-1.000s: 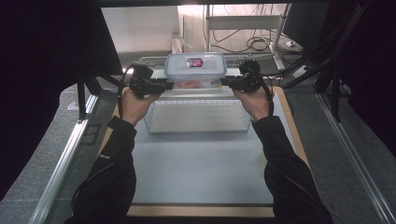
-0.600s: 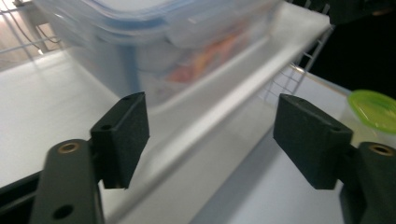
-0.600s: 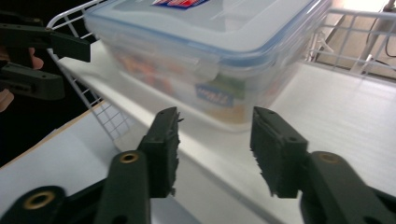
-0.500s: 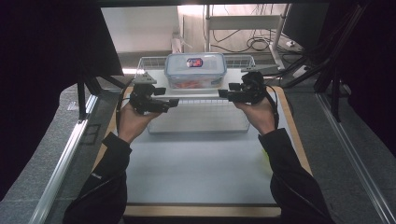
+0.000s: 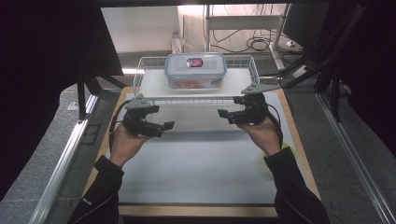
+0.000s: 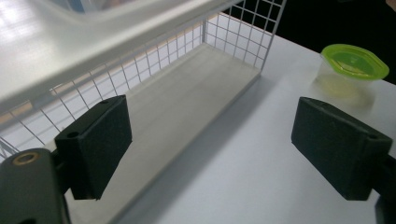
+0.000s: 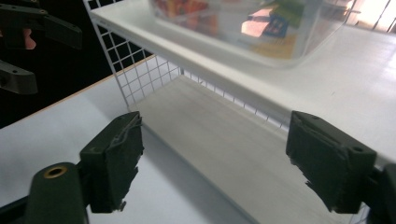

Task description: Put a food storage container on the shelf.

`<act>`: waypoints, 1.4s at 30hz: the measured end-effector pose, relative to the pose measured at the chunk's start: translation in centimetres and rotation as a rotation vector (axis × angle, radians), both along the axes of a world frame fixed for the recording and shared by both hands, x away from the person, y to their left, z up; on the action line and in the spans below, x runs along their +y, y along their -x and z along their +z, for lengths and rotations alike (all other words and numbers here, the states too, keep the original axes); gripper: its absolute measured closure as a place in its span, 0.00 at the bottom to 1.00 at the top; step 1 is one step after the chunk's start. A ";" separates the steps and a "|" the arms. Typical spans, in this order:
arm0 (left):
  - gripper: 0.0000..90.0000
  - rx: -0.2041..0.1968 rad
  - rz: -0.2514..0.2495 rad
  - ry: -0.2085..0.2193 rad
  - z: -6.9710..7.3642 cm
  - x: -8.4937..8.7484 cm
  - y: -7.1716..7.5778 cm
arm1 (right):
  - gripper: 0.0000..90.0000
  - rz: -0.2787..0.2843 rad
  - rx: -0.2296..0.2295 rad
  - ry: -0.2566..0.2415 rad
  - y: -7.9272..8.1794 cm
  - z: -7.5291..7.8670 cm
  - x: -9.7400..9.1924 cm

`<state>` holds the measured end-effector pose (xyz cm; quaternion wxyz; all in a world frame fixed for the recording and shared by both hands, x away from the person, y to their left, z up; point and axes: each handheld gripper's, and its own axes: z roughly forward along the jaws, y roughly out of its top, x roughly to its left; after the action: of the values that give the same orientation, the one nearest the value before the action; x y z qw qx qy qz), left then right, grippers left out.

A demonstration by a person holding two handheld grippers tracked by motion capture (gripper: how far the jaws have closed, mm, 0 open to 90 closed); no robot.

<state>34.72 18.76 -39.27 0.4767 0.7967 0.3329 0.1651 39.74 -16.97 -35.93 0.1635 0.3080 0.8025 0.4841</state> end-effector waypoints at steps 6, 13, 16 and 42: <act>0.07 -0.016 -0.004 -0.029 -1.5 0.3 1.8 | 0.12 -0.001 -0.012 0.028 1.7 -1.5 0.0; 0.04 -0.036 -0.005 -0.050 -2.7 0.2 3.7 | 0.08 0.011 -0.019 0.056 3.6 -3.3 -0.3; 0.04 -0.055 -0.004 -0.050 -3.1 0.0 4.5 | 0.08 0.015 -0.019 0.081 4.2 -4.0 -0.5; 0.01 -0.036 0.032 -0.061 -9.9 0.9 9.5 | 0.01 -0.054 -0.018 0.089 9.9 -9.4 -4.8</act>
<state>25.25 19.66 -49.17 0.4553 0.8024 0.3317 0.1970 29.86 -21.76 -45.29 0.1971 0.3175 0.8133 0.4460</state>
